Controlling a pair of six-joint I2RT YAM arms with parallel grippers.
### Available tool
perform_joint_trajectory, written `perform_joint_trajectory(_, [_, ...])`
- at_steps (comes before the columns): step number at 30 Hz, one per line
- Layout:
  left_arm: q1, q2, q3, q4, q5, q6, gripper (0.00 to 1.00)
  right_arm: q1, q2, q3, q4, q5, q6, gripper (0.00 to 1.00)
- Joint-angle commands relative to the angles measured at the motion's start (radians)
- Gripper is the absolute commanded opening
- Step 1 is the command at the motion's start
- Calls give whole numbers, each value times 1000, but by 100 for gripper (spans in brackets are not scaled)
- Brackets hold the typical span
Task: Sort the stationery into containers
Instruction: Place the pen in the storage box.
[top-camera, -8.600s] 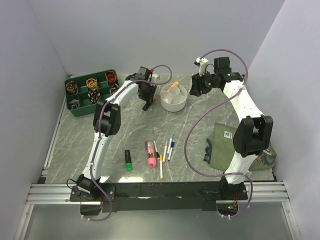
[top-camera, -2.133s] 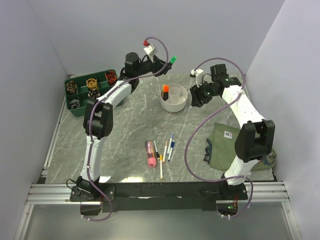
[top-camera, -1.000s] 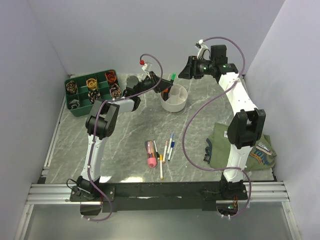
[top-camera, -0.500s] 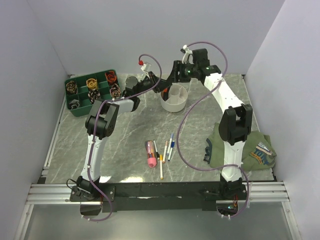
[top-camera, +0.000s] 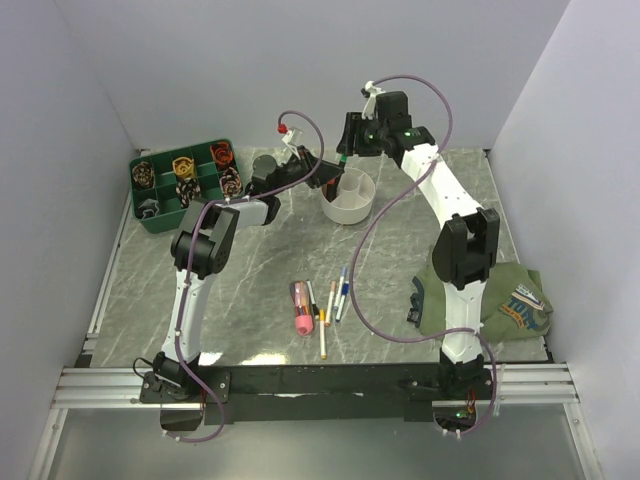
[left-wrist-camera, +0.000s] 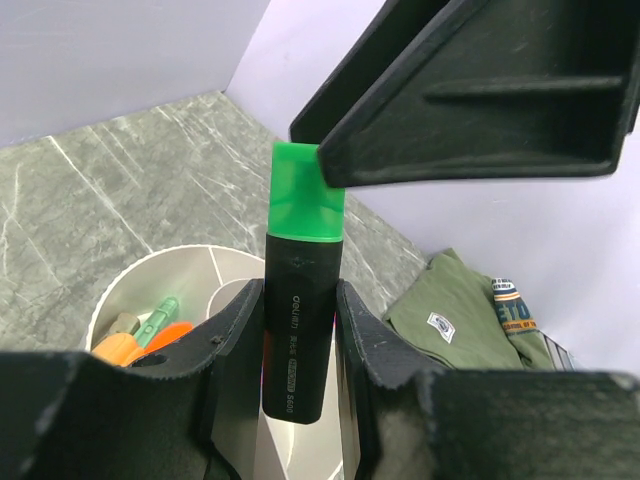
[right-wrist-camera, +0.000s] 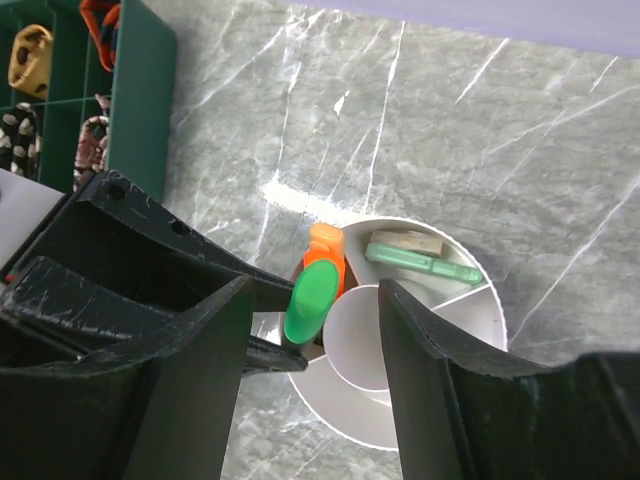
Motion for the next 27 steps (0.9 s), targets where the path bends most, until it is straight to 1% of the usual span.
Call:
perform_joint_trajectory(1, [-11, -76, -2, 39, -14, 3, 3, 29, 25, 45, 25, 47, -6, 59])
perform_joint_trajectory(3, [-14, -81, -3, 35, -17, 5, 3, 39, 38, 61, 16, 55, -3, 54])
perform_joint_trajectory(5, [-16, -85, -5, 30, -18, 13, 3, 45, 45, 68, 6, 67, -3, 53])
perform_joint_trajectory(8, [-16, -88, -5, 27, -18, 22, 3, 52, 39, 58, -4, 70, -5, 39])
perform_joint_trajectory(9, [-16, -91, -7, 21, -20, 25, 3, 54, 34, 51, -4, 71, -8, 27])
perform_joint_trajectory(11, [-16, -94, -8, 13, -20, 34, 3, 55, 25, 38, -4, 71, -12, 15])
perform_joint_trajectory(12, [-16, -97, -13, -1, -20, 39, 4, 54, 23, 35, -4, 73, -19, 3])
perform_joint_trajectory(13, [-16, -104, -14, -13, -20, 51, 4, 55, 17, 32, -1, 79, -20, 0])
perform_joint_trajectory(14, [-14, -108, -16, -33, -15, 59, 6, 54, 14, 30, 6, 79, -22, 0])
perform_joint_trajectory(16, [-11, -131, -25, -91, -7, 98, 17, 54, 9, 30, 17, 73, -32, 0])
perform_joint_trajectory(17, [-8, -139, -29, -109, 3, 112, 28, 55, 8, 31, 31, 65, -35, 0])
perform_joint_trajectory(19, [6, -182, -52, -184, 19, 152, 38, 55, 6, 25, 45, 50, -43, 0])
perform_joint_trajectory(20, [12, -202, -65, -203, 34, 164, 47, 54, 5, 25, 63, 15, -46, 0])
perform_joint_trajectory(22, [42, -276, -124, -231, 54, 189, 56, 54, 14, 33, 83, -14, -48, 0])
perform_joint_trajectory(23, [55, -306, -169, -260, 63, 200, 72, 54, 17, 42, 95, -46, -46, 0])
perform_joint_trajectory(24, [79, -333, -189, -283, 81, 213, 84, 52, 20, 51, 100, -60, -45, 0])
perform_joint_trajectory(25, [90, -396, -207, -345, 98, 265, 99, 54, 26, 65, 104, -76, -42, 0])
perform_joint_trajectory(27, [119, -487, -261, -421, 92, 343, 99, 54, 5, 52, 144, -91, -36, 0])
